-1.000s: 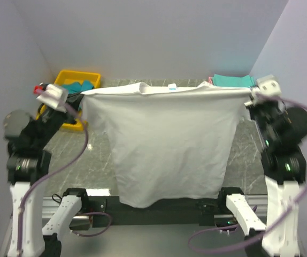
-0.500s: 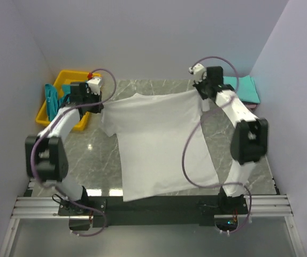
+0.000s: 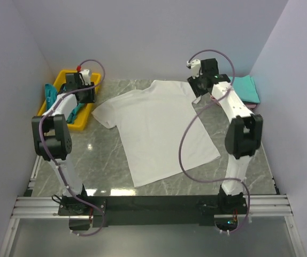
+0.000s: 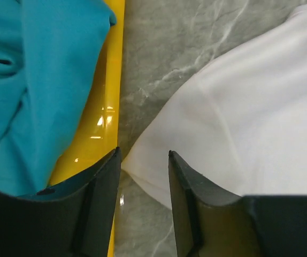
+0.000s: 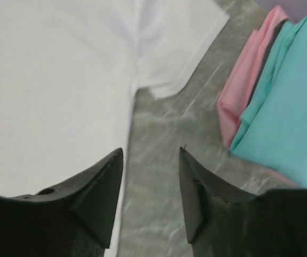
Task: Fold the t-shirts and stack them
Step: Flatten the tshirt out
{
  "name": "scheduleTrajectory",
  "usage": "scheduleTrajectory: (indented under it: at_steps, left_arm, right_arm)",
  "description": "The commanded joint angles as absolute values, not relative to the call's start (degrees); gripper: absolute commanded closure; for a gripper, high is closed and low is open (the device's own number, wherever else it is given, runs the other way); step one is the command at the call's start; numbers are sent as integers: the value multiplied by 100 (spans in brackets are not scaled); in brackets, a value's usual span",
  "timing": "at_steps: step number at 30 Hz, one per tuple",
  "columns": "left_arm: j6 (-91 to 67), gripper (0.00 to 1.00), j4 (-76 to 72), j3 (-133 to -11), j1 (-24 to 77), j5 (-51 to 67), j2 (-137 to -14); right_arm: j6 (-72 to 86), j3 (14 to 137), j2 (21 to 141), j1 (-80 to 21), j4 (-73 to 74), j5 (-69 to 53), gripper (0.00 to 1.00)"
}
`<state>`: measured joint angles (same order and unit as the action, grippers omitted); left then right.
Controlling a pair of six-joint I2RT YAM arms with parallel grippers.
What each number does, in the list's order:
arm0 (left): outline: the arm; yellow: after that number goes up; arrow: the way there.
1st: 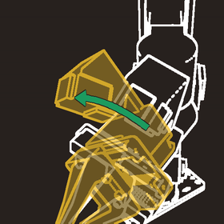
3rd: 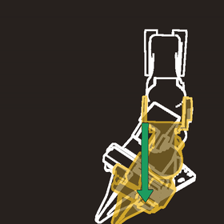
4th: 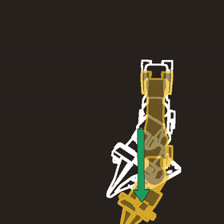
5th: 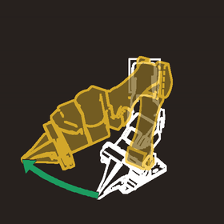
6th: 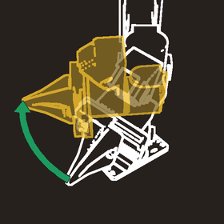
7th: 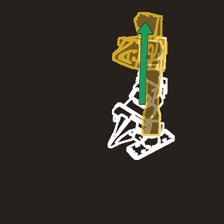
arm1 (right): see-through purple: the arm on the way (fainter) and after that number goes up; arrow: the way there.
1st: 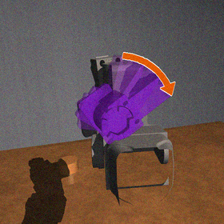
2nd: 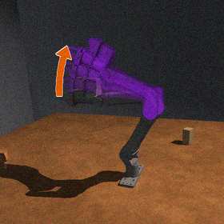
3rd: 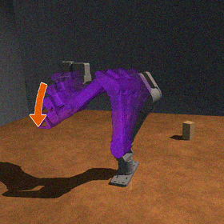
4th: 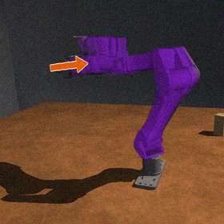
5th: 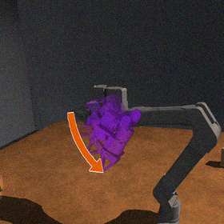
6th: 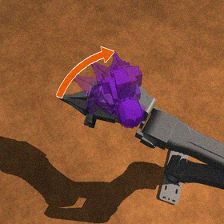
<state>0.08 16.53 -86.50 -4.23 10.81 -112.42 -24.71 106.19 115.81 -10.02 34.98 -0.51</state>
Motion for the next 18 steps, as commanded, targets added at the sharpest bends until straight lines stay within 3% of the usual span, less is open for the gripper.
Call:
scheduleTrajectory:
  at_steps: [1, 3, 8, 18]
  left_arm:
    - [517, 55, 1345, -8315, -282, 1168, -10478]
    - [711, 59, 1345, -8026, -203, 1352, -10372]
    - [1124, 66, 1433, -7805, -44, 1486, -10380]
    - [1871, 68, 1635, -8156, 395, 740, -11293]
  right_arm:
    - [-2180, 9837, 10627, -1177, 4147, -815, 50]
    - [-2153, 9451, 10565, -1361, 4559, -993, 60]
    - [-1995, 8702, 10573, -1564, 4728, -1195, 74]
    - [-2162, 8069, 11118, -1582, 4826, -739, 80]
